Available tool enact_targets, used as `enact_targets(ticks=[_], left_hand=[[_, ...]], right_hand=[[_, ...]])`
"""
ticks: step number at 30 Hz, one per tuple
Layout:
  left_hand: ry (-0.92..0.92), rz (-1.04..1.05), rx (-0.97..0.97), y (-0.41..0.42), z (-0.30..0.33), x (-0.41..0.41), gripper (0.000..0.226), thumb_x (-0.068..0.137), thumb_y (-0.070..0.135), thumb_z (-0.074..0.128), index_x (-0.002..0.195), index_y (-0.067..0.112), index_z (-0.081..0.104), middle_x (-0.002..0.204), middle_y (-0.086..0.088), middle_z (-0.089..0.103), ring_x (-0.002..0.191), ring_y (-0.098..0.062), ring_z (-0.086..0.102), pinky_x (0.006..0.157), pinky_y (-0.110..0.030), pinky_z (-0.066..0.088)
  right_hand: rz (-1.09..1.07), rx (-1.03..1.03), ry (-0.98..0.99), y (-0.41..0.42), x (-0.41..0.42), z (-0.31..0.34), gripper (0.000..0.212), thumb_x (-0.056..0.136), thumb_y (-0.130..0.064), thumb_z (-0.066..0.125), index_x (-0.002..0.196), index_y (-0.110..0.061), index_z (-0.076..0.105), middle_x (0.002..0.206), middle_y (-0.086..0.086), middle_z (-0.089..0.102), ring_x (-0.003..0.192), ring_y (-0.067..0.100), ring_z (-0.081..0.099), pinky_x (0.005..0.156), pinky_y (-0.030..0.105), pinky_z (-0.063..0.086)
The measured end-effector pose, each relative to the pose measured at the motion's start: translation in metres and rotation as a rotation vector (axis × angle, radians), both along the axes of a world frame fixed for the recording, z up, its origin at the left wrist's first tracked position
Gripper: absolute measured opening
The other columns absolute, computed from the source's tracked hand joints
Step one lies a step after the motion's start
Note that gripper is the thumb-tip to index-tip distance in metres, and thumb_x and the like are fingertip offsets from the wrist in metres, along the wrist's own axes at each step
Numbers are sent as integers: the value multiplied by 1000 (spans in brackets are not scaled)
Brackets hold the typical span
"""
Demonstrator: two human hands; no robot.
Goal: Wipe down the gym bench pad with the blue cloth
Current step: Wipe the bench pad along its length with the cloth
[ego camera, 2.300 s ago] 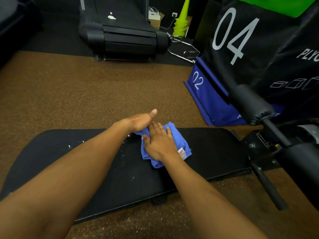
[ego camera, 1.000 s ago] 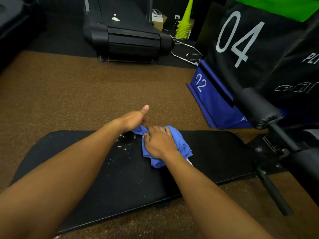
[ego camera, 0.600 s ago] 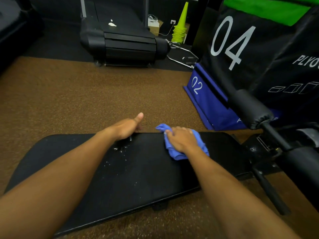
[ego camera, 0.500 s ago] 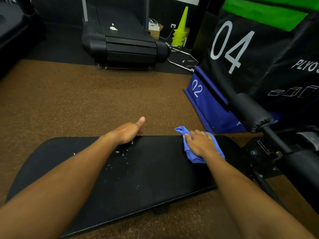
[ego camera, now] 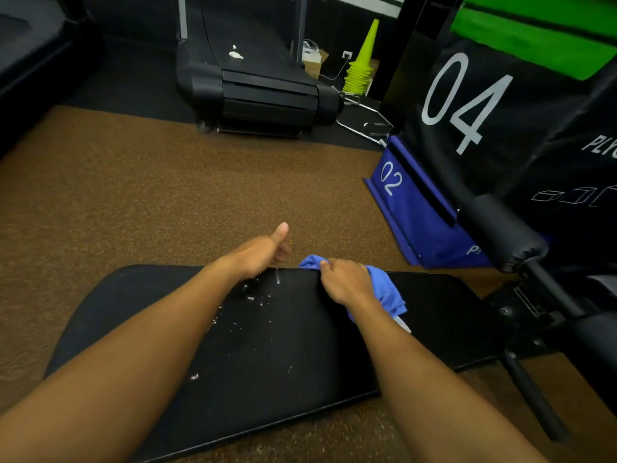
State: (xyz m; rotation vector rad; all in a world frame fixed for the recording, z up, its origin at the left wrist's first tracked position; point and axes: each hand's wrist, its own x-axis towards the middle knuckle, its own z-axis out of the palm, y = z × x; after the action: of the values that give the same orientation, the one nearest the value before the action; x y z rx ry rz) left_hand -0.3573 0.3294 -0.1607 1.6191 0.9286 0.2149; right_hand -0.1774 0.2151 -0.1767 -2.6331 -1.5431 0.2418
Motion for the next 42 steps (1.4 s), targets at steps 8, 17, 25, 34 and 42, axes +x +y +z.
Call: enact_targets(ticks=[8, 17, 25, 34, 42], left_hand=[[-64, 47, 74, 10, 8, -28, 65, 100, 66, 19, 103, 25, 69, 120, -4, 70, 116, -17, 62, 111, -38, 38], [81, -98, 118, 8, 5, -4, 90, 85, 85, 16, 115, 22, 73, 128, 4, 68, 126, -15, 57, 115, -42, 32], [199, -154, 211, -29, 15, 40, 79, 97, 73, 16, 127, 22, 68, 138, 4, 62, 131, -16, 52, 109, -35, 31], [395, -142, 327, -69, 23, 94, 84, 98, 71, 12, 126, 14, 68, 147, -8, 54, 135, -26, 48, 111, -40, 33], [466, -108, 345, -75, 29, 103, 78, 101, 66, 15, 120, 15, 71, 142, -10, 58, 131, -26, 52, 109, -40, 35]], right_hand=[[212, -116, 181, 47, -79, 17, 47, 101, -38, 28, 129, -21, 61, 137, 15, 58, 125, 37, 53, 97, 40, 41], [121, -217, 230, 23, -19, 16, 74, 98, -65, 16, 136, -16, 57, 141, 15, 54, 132, 34, 47, 108, 46, 36], [46, -148, 81, -26, 72, 8, 65, 101, -55, 16, 133, -19, 61, 139, 10, 58, 131, 31, 49, 111, 46, 29], [31, -144, 5, -58, 151, 12, 67, 100, -55, 17, 122, -18, 67, 130, 12, 64, 120, 32, 55, 103, 47, 34], [8, -136, -26, -59, 171, 5, 68, 100, -52, 15, 123, -15, 67, 129, 14, 63, 120, 32, 56, 104, 47, 31]])
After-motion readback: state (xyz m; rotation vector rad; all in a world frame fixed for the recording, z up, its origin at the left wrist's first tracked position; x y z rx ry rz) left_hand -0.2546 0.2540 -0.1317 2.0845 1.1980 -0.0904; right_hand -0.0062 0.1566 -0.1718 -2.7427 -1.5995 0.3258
